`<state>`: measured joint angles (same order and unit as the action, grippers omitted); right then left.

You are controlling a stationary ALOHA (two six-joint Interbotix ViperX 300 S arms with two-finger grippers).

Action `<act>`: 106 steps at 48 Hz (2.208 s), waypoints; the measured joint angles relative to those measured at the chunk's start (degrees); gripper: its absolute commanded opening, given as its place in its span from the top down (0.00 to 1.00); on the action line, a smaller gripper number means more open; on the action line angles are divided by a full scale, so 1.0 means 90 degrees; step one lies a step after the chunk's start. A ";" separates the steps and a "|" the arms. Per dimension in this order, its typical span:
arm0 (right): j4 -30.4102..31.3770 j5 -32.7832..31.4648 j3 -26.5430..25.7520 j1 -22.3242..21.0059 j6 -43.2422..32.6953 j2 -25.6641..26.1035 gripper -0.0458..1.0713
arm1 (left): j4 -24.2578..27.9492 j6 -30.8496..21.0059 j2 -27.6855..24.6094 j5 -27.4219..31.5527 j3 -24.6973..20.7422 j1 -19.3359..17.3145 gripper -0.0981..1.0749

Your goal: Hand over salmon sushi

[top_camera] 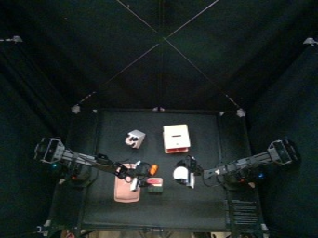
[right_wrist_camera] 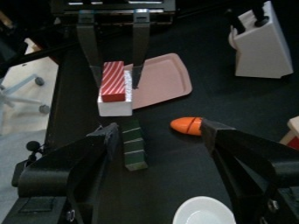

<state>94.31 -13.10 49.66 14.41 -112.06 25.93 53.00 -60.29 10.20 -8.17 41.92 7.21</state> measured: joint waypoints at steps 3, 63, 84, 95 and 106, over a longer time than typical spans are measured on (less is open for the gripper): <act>0.0020 0.0078 -0.0078 0.0000 -0.0010 -0.0088 0.03 | -0.0010 0.0010 -0.0049 -0.0010 -0.0020 0.0000 0.33; -0.0107 0.1357 -0.1240 -0.0635 0.0000 -0.1875 0.03 | 0.0010 0.0020 -0.0273 -0.0020 -0.0244 0.0000 0.33; -0.0107 0.1621 -0.1309 -0.0762 0.0010 -0.1973 0.23 | 0.0010 0.0020 -0.0303 -0.0010 -0.0244 -0.0029 0.33; -0.0186 0.1748 -0.1309 -0.0762 0.0010 -0.1973 0.36 | 0.0010 0.0010 -0.0391 -0.0020 -0.0264 -0.0020 0.32; -0.0205 0.1797 -0.1299 -0.0762 0.0010 -0.1973 0.37 | 0.0010 0.0010 -0.0498 -0.0020 -0.0313 -0.0020 0.28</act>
<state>92.46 3.08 37.97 7.56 -111.97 8.17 53.09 -60.21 5.71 -8.35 39.11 7.03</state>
